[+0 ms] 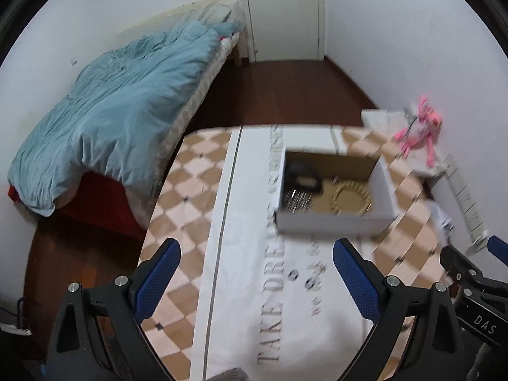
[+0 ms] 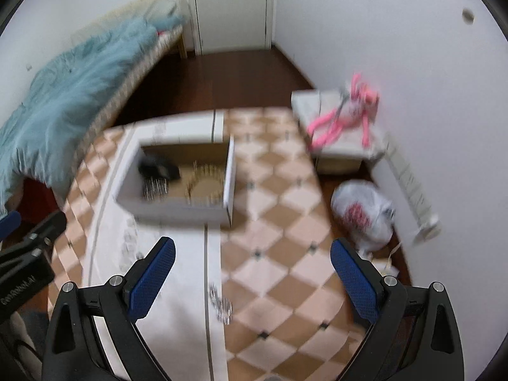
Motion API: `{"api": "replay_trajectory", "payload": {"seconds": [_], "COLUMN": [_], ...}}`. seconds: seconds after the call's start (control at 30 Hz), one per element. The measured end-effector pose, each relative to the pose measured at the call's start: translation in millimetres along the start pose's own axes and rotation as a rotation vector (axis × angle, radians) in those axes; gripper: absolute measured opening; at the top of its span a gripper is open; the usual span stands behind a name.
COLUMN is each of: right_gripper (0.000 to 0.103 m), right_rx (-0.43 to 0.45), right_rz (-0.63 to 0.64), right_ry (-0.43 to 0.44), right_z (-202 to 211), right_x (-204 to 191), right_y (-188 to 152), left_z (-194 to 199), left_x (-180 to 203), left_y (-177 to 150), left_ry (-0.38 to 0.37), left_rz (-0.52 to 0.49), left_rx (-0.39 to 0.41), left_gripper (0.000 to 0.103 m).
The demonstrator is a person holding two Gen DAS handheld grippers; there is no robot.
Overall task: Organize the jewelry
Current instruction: 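Grasp a silver chain with the right tool while the left tool grasps a small silver piece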
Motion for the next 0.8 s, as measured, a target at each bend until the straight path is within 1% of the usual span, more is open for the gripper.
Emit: {"api": "replay_trajectory", "payload": {"seconds": [0.07,0.13,0.17,0.2,0.27,0.33,0.37,0.43,0.47,0.5,0.53,0.57,0.6,0.63,0.67,0.8], "right_gripper": [0.098,0.092,0.086,0.082,0.081,0.081,0.081,0.079,0.070,0.062,0.059,0.046,0.021,0.007,0.004,0.004], "right_rx": [-0.061,-0.116,-0.145,-0.162,-0.197,-0.189,-0.172,-0.171,-0.186,-0.164,-0.144,-0.135,-0.124,-0.117,-0.121,-0.134], "right_rz": [0.010,0.014,0.018,0.020,0.027,0.032,0.046,0.063,0.069,0.086,0.100,0.104,0.109,0.114,0.110,0.047], "right_ry": [0.008,0.026,0.030,0.035,0.047,0.056,0.045,0.040,0.049,0.031,0.033,0.040,0.040,0.044,0.051,0.102], "right_z": [-24.1,-45.4,-56.0,-62.9,-82.1,-90.3,-93.7,-100.0,-104.9,-104.8,-103.7,-102.6,-101.4,-101.5,-102.1,-104.3], "right_x": [-2.6,-6.2,-8.6,-10.8,-16.5,-20.7,-24.5,-29.6,-31.6,-34.4,-36.6,-37.7,-38.8,-39.6,-39.1,-25.4], "right_y": [-23.2,-45.3,-55.7,-63.9,-81.4,-91.4,-96.3,-101.4,-103.8,-104.9,-105.7,-106.1,-107.0,-107.2,-106.5,-97.8], "left_z": [-12.9,-26.7,-36.8,-44.5,-56.4,-64.0,-67.4,-72.2,-74.4,-75.9,-77.1,-78.4,-79.2,-80.5,-81.6,-85.7], "left_x": [-2.0,-4.7,-7.5,-10.5,-14.8,-17.8,-19.6,-21.5,-22.7,-23.5,-24.6,-25.5,-25.7,-25.6,-25.2,-19.9], "left_y": [-17.4,-33.2,-43.4,-51.8,-65.8,-74.7,-79.6,-86.8,-89.2,-91.4,-93.2,-94.2,-94.9,-96.2,-97.0,-93.0], "left_ry": [0.036,0.054,0.065,0.073,0.085,0.094,0.100,0.103,0.100,0.099,0.099,0.097,0.094,0.090,0.085,0.057], "left_rz": [-0.002,0.001,0.007,0.014,0.022,0.028,0.029,0.034,0.040,0.044,0.050,0.055,0.059,0.064,0.069,0.064], "left_rx": [-0.025,-0.065,-0.097,-0.123,-0.163,-0.190,-0.201,-0.218,-0.228,-0.233,-0.238,-0.242,-0.246,-0.253,-0.259,-0.264], "left_gripper": [0.098,0.098,0.098,0.098,0.098,0.098,0.098,0.098,0.098,0.098,0.098,0.098,0.098,0.098,0.098,0.098]}}
Point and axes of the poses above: each gripper's, at about its wrist camera, not at the fingertips, and z roughly against the way its jaws point, x to its right, y to its top, the point moved 1 cm from there along -z, roughly the way its jaws point, and after that the axes turned 10 degrees about -y, right-handed, at the moved point
